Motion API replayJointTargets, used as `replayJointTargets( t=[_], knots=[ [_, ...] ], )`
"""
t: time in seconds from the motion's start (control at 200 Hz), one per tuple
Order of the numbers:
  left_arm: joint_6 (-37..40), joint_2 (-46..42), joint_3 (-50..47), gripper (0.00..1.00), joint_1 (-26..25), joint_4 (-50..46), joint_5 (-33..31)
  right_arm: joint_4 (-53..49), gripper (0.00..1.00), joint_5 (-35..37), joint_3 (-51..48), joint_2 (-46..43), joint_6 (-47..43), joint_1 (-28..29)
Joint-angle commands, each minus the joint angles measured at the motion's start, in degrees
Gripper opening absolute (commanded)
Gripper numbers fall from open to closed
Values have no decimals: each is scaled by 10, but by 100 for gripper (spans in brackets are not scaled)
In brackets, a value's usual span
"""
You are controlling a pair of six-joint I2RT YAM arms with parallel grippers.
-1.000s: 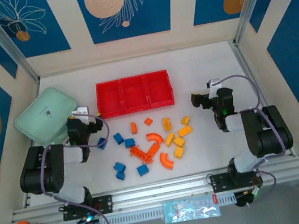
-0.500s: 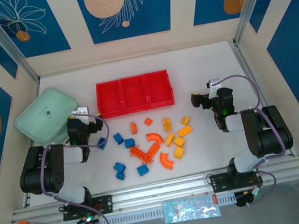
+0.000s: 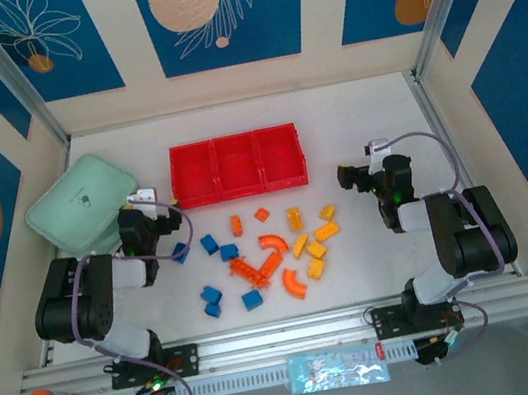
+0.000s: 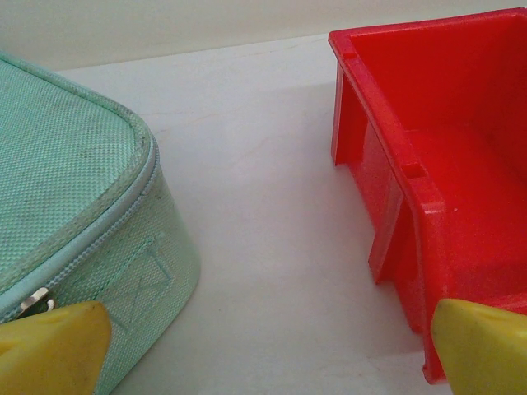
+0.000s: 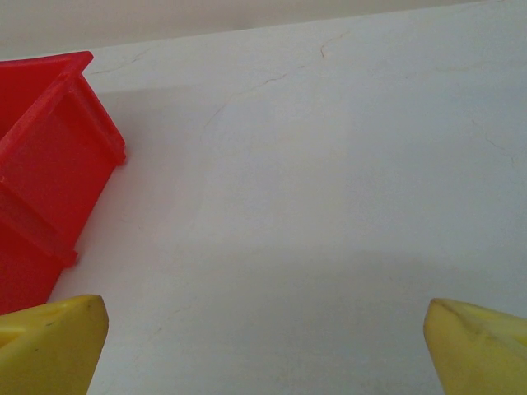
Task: Sort the legos into containers by color
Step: Pick up the lego from the center of the table.
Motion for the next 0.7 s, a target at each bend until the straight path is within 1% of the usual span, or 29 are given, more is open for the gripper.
replayJointTargets(
  t=[0.0,0.155,0.255,0.35,0.46,0.595,0.695],
  knots=[
    [7,2,5,99,8,8,12,5,99,-15,5,0,-10,-3],
    [8,-2,-1,99,8,15,13,8,99,-15,3,-3,-11,-3],
    [6,-37,-2,99,8,-9,9,-17,99,-16,9,-21,-11,-1],
    [3,-85,8,99,8,-79,14,-73,99,-8,25,-52,-11,2],
    [-5,-129,25,99,8,-154,36,-164,99,-8,52,-91,17,-6],
    [-21,-181,30,99,8,-201,56,-233,99,-53,69,-146,67,-40],
    [-57,-227,41,99,8,-246,67,-284,99,-71,85,-177,113,-62]
  ],
)
